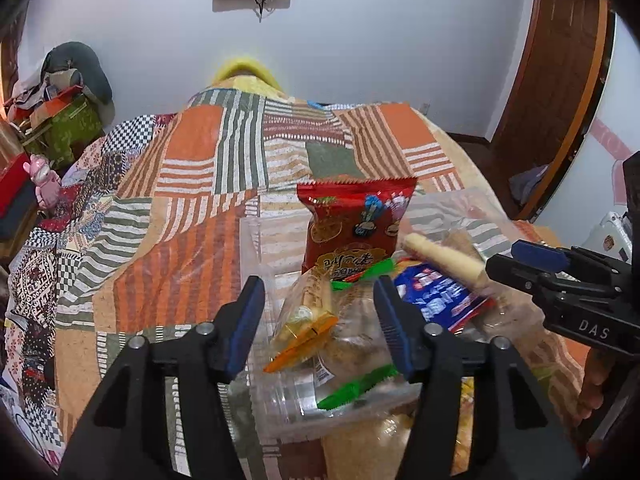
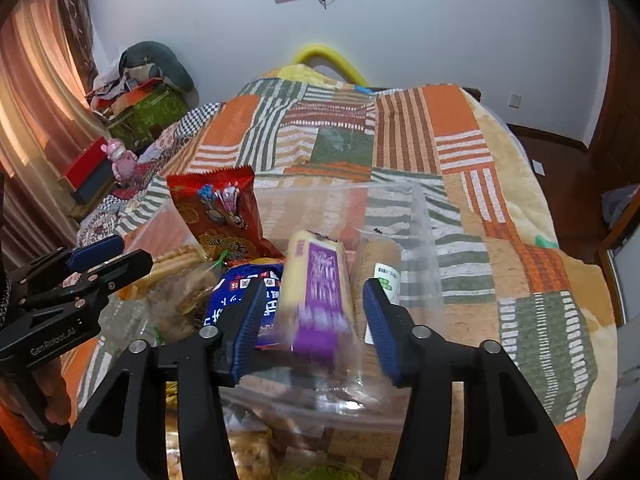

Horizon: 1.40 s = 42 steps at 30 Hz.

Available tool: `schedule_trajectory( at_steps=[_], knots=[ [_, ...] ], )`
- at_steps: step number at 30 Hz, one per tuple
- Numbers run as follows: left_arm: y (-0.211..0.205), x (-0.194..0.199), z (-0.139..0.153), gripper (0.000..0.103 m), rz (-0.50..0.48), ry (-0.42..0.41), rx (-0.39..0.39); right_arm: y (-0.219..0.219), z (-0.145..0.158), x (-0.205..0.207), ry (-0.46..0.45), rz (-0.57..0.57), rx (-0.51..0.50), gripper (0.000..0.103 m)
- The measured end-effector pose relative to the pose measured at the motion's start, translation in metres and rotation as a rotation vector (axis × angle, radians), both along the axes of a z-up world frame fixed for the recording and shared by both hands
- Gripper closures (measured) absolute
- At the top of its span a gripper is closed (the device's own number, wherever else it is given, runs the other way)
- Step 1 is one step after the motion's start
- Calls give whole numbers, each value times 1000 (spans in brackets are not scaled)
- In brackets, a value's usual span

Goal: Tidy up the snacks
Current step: 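Place the cracker pack into the box with the left tool while the right tool places the rice roll, then grasp the square bread loaf with the left tool while the right tool grasps the green jelly cup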

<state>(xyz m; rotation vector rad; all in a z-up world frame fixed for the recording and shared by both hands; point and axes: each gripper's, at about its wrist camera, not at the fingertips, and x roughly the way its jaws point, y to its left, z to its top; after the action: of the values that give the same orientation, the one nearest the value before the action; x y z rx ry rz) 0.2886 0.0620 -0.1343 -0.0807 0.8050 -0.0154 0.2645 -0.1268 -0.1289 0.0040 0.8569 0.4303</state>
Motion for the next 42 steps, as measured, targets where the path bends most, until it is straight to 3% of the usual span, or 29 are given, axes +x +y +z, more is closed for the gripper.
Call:
schedule_trajectory(
  at_steps=[5,11,24,37,39,42],
  knots=[
    [-5,-22,17,34,-6,-37,23,-12,14,-16,-28,13,8,52],
    [-11,-50,20,32,-10,-20,40,-26,20,-39,-36,30,2,52],
    [-32,-81,-35,32,-39,150,28,-39,-10,-79,44,72,-42,52],
    [-40,-69,-68,30,-44,211,-7,-27,-49,-72,152,79,-40,52],
    [-37,-65,-73,32,-39,225,-34,-25,-52,-69,163,76,-38,52],
    [-35,-62,-77,42,-35,231,-42,-24,-55,-67,171,70,-23,52]
  ],
)
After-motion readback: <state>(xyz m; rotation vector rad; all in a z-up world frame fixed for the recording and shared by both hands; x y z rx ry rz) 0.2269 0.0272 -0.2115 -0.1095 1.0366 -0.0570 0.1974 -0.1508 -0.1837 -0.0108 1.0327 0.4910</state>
